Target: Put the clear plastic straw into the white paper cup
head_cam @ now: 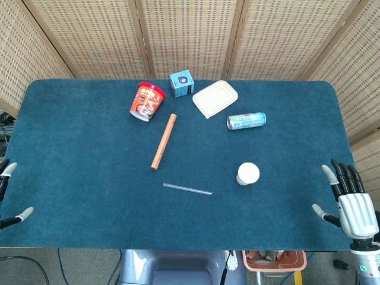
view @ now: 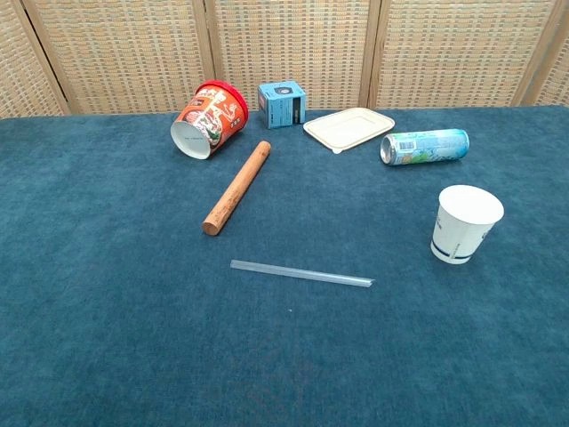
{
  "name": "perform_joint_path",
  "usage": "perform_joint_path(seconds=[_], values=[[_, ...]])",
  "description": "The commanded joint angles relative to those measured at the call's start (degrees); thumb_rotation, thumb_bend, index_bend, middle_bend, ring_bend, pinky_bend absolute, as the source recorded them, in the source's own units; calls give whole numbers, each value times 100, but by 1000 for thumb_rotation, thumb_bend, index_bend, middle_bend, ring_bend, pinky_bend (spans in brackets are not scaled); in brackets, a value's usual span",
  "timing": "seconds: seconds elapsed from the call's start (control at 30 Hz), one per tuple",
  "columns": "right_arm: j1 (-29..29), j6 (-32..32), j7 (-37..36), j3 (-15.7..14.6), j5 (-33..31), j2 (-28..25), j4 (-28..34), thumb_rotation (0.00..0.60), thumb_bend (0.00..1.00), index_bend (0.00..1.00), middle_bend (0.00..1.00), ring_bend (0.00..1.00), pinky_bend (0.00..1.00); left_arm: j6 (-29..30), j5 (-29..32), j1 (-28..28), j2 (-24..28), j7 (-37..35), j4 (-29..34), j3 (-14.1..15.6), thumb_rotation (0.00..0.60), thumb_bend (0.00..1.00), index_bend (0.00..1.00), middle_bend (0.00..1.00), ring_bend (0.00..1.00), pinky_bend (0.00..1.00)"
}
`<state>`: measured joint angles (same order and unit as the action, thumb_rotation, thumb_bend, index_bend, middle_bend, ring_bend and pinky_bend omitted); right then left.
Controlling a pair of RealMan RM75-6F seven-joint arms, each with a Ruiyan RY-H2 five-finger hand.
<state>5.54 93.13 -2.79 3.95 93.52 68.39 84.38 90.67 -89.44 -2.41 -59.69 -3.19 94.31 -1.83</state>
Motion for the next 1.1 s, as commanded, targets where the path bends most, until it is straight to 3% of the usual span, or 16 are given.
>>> perform_joint_path(seconds=[0.03,0.47,0.67,0.87,1.0,1.1], values=[[5,-17,9,-3,-1,-3,5,600,0,0,0,0,0,2,1,0,-5,5,-5,-4,600,53,0,0,0,0],[332,-462,129,24,148,-175,319,600,0,0,0,0,0,-106,114,-41,-43,79,-4,-48,600,53,0,0,0,0],[1205,-1707,551,436,-95,-827,1603,600,0,64,0,0,0,-180,131,-86,-80,194,14,-57,600,54,0,0,0,0],[2269,-3342,1061,983,-1152,-1086,2433,600,0,118,0,0,0,-361,317,-157,-96,201,-4,-114,600,54,0,0,0,0],[3021,-4242,1643,1226,-2077,-757,2675,600,0,167,0,0,0,-509,486,-224,-92,172,-26,-181,600,53,0,0,0,0],[3540,-4519,2304,1321,-2893,-322,2535,600,0,243,0,0,0,-611,579,-268,-86,145,-44,-212,600,53,0,0,0,0]])
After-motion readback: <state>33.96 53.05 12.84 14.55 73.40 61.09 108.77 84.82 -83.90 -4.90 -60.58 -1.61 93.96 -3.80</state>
